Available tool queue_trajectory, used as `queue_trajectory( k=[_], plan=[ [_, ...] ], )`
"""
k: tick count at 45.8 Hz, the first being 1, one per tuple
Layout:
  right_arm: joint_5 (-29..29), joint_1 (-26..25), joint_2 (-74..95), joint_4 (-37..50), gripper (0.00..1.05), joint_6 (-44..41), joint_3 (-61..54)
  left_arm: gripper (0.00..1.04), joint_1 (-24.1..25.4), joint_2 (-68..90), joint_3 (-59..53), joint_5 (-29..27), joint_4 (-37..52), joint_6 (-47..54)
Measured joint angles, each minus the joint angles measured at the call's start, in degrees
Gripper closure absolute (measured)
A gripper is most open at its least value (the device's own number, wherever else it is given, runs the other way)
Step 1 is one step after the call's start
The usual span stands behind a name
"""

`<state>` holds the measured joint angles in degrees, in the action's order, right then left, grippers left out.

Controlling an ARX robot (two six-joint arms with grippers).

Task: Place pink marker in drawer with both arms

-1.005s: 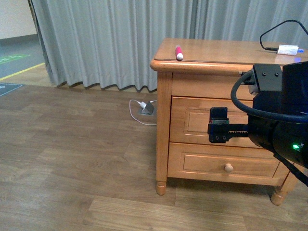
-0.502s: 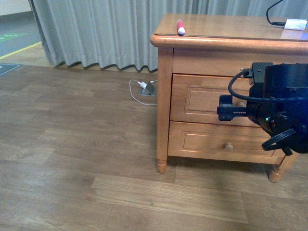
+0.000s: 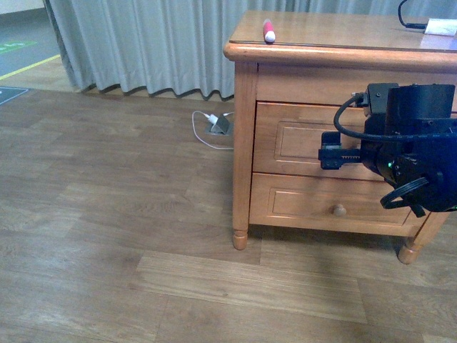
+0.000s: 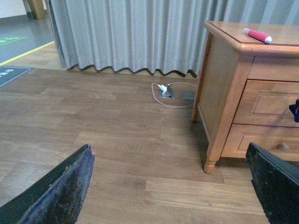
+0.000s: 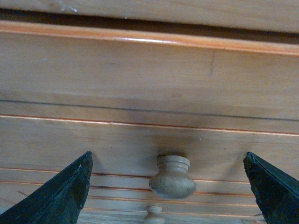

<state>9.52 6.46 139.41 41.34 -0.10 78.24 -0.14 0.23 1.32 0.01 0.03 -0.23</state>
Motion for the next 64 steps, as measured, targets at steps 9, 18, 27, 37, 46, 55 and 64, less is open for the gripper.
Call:
queue_trajectory(
  k=[9, 18, 27, 37, 46, 55, 64],
  plan=[
    [0.07, -0.07, 1.36, -0.92, 0.08, -0.09, 1.01, 0.06, 0.00, 0.00, 0.00, 0.00, 0.00, 0.00],
    [1.16, -0.07, 1.84, -0.57, 0.08, 0.07, 1.38, 0.06, 0.00, 0.00, 0.00, 0.00, 0.00, 0.00],
    [1.75, -0.07, 1.84, 0.09, 0.27, 0.09, 1.38, 0.06, 0.00, 0.00, 0.00, 0.00, 0.00, 0.00],
    [1.68, -0.07, 1.84, 0.15, 0.65, 0.11, 1.38, 0.06, 0.00, 0.00, 0.00, 0.00, 0.00, 0.00],
    [1.49, -0.07, 1.44, -0.46, 0.81, 0.61, 0.59, 0.06, 0.00, 0.00, 0.00, 0.00, 0.00, 0.00],
    [-0.24, -0.13, -0.90, 1.62, 0.83, 1.18, -4.24, 0.06, 0.00, 0.00, 0.00, 0.00, 0.00, 0.00],
    [-1.88, -0.13, -5.95, 6.12, 0.83, 1.66, -14.80, 0.06, 0.00, 0.00, 0.00, 0.00, 0.00, 0.00]
  ],
)
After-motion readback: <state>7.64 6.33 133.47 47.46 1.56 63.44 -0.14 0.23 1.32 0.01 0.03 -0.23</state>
